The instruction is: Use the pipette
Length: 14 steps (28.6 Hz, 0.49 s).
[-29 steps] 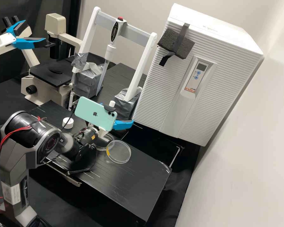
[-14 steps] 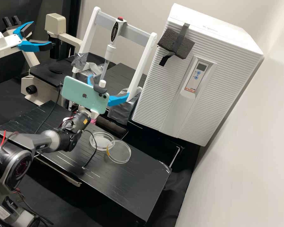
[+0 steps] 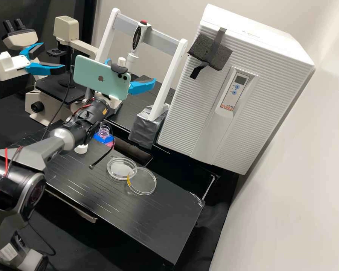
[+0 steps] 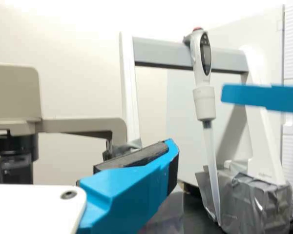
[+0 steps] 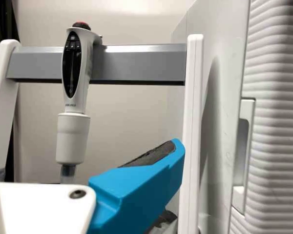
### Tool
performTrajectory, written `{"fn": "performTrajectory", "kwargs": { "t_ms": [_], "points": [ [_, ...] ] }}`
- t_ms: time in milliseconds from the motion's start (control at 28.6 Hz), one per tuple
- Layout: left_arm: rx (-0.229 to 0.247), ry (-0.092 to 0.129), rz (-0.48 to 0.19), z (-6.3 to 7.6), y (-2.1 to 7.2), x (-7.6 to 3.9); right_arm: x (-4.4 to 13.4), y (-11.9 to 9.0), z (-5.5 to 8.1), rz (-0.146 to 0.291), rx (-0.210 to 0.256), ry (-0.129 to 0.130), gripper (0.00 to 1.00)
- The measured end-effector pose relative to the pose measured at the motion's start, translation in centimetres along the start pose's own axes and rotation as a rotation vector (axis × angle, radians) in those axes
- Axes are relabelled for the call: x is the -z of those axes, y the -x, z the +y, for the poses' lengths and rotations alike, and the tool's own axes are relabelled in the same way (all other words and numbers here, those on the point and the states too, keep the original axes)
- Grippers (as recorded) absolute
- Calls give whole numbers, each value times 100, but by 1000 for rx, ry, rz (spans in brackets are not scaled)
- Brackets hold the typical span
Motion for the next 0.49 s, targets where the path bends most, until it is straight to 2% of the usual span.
{"fn": "performTrajectory", "kwargs": {
  "t_ms": [35, 140, 280, 490],
  "points": [
    [4, -10, 4, -13, 10, 4, 32, -54, 13, -6, -1, -3, 100],
    [9, -11, 4, -25, 16, 2, 102, -159, 6, -12, 7, 3, 100],
    [11, -10, 6, -29, 19, 4, 201, -298, -44, -6, 31, 37, 100],
    [17, -4, 14, -50, 36, 13, 196, -465, -102, -46, 48, 45, 100]
  ]
}}
